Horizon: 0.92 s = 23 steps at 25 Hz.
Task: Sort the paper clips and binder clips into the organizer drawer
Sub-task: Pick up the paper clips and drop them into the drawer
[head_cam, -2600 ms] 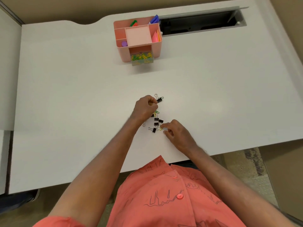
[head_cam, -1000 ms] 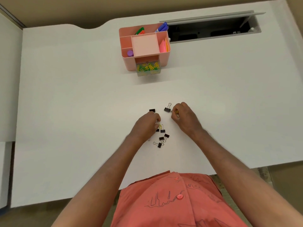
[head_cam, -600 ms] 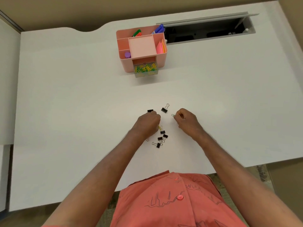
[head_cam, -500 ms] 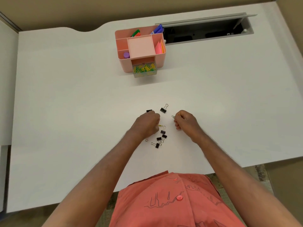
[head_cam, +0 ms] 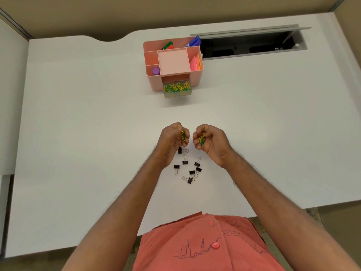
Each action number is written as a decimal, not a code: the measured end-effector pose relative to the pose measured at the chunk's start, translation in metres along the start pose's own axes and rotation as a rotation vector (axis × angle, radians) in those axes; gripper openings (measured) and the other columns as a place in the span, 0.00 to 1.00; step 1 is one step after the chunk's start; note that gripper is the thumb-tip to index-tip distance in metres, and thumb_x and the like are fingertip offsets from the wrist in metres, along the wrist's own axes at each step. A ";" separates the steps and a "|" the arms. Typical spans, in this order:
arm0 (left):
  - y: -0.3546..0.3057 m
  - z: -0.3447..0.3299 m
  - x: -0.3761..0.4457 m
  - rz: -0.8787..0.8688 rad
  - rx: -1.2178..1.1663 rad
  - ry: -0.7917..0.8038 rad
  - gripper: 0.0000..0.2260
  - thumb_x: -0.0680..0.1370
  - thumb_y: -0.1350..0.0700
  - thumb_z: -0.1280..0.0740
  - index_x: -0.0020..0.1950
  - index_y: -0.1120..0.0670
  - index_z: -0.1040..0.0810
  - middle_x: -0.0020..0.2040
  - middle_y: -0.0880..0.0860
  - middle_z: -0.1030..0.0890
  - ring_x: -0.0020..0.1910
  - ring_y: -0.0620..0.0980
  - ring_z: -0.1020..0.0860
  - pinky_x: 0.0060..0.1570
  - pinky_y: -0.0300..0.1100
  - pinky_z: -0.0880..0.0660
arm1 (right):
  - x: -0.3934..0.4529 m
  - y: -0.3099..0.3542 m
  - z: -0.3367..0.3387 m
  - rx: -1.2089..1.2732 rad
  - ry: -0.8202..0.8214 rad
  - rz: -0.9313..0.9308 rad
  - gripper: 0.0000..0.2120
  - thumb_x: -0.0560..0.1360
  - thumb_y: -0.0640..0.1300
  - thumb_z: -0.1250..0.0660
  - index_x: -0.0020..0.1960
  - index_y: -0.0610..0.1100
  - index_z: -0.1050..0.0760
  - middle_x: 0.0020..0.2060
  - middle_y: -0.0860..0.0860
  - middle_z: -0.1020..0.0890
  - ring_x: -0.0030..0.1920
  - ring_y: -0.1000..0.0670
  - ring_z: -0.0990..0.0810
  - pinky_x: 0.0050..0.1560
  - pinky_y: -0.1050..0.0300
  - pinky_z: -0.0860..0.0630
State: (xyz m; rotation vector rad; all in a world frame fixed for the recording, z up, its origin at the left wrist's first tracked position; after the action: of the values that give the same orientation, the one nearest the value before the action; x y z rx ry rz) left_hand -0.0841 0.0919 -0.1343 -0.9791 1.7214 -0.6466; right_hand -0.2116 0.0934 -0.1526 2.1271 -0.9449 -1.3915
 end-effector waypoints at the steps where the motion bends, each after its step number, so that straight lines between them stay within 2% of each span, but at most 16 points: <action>1: -0.005 0.004 0.002 0.008 -0.090 -0.043 0.11 0.74 0.67 0.44 0.35 0.55 0.32 0.39 0.57 0.23 0.33 0.52 0.27 0.33 0.41 0.31 | 0.004 0.005 -0.005 0.028 -0.020 -0.025 0.12 0.71 0.32 0.48 0.42 0.40 0.27 0.38 0.43 0.24 0.35 0.48 0.27 0.33 0.58 0.30; 4: -0.012 0.027 0.009 0.080 -0.265 -0.276 0.15 0.71 0.74 0.51 0.36 0.56 0.33 0.37 0.57 0.25 0.33 0.53 0.28 0.33 0.42 0.31 | 0.021 0.035 -0.022 0.077 -0.069 -0.033 0.15 0.69 0.26 0.49 0.46 0.40 0.29 0.40 0.45 0.27 0.36 0.49 0.28 0.33 0.59 0.29; 6: -0.016 0.043 0.011 0.098 -0.261 -0.425 0.17 0.71 0.75 0.52 0.38 0.57 0.31 0.37 0.56 0.27 0.34 0.51 0.30 0.33 0.41 0.31 | 0.035 0.068 -0.035 -0.047 -0.083 0.053 0.17 0.72 0.23 0.47 0.49 0.41 0.30 0.42 0.45 0.27 0.39 0.49 0.27 0.39 0.58 0.24; 9: -0.029 0.062 0.015 0.058 -0.176 -0.534 0.17 0.76 0.75 0.50 0.44 0.57 0.27 0.39 0.54 0.28 0.35 0.49 0.29 0.36 0.39 0.28 | 0.058 0.125 -0.062 -0.582 -0.111 0.243 0.15 0.75 0.24 0.41 0.50 0.44 0.31 0.47 0.46 0.27 0.48 0.47 0.24 0.51 0.52 0.19; 11: -0.044 0.068 0.020 0.008 -0.075 -0.540 0.17 0.76 0.74 0.49 0.46 0.57 0.26 0.40 0.54 0.27 0.36 0.49 0.28 0.38 0.39 0.26 | 0.069 0.156 -0.086 -1.009 -0.127 0.398 0.14 0.75 0.26 0.41 0.49 0.45 0.31 0.50 0.46 0.26 0.51 0.47 0.25 0.48 0.52 0.21; 13: -0.063 0.071 0.026 -0.054 0.065 -0.534 0.18 0.75 0.74 0.49 0.47 0.57 0.24 0.41 0.53 0.25 0.38 0.50 0.26 0.40 0.39 0.24 | 0.079 0.169 -0.114 -1.406 -0.073 0.542 0.14 0.75 0.26 0.43 0.49 0.45 0.32 0.52 0.45 0.26 0.49 0.47 0.27 0.42 0.56 0.26; 16: -0.094 0.070 0.036 -0.146 0.302 -0.523 0.18 0.74 0.73 0.47 0.48 0.57 0.22 0.43 0.53 0.22 0.41 0.50 0.23 0.44 0.40 0.21 | 0.100 0.157 -0.131 -1.819 0.050 0.558 0.10 0.75 0.30 0.41 0.50 0.44 0.32 0.53 0.42 0.25 0.48 0.43 0.26 0.45 0.47 0.26; 17: -0.105 0.069 0.040 -0.180 0.376 -0.513 0.18 0.74 0.72 0.47 0.48 0.56 0.21 0.43 0.53 0.21 0.41 0.50 0.22 0.45 0.42 0.20 | 0.107 0.152 -0.128 -1.876 0.067 0.526 0.08 0.76 0.33 0.40 0.52 0.44 0.31 0.54 0.41 0.24 0.49 0.42 0.26 0.45 0.47 0.26; 19: -0.126 0.066 0.048 -0.273 0.549 -0.494 0.17 0.74 0.71 0.44 0.46 0.54 0.21 0.44 0.52 0.19 0.41 0.51 0.21 0.46 0.45 0.20 | 0.117 0.150 -0.120 -1.789 0.082 0.455 0.08 0.79 0.37 0.42 0.55 0.42 0.28 0.56 0.41 0.23 0.50 0.41 0.26 0.46 0.49 0.28; 23: -0.153 0.051 0.067 -0.380 0.917 -0.466 0.15 0.76 0.69 0.41 0.47 0.54 0.18 0.44 0.50 0.18 0.41 0.50 0.21 0.36 0.36 0.27 | 0.120 0.158 -0.105 -1.512 0.016 0.485 0.09 0.80 0.38 0.44 0.53 0.40 0.25 0.52 0.43 0.21 0.51 0.43 0.25 0.41 0.56 0.30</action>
State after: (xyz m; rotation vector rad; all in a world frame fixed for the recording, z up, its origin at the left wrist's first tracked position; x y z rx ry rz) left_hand -0.0002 -0.0445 -0.0646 -0.6956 0.6786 -1.1965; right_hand -0.1326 -0.1033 -0.0794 0.6954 -0.1378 -1.1456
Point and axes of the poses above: each hand's wrist, its own x-axis towards the middle knuckle, its own z-axis out of the back of the hand, y = z × x, the point moved 10 cm from there along x, towards the middle knuckle
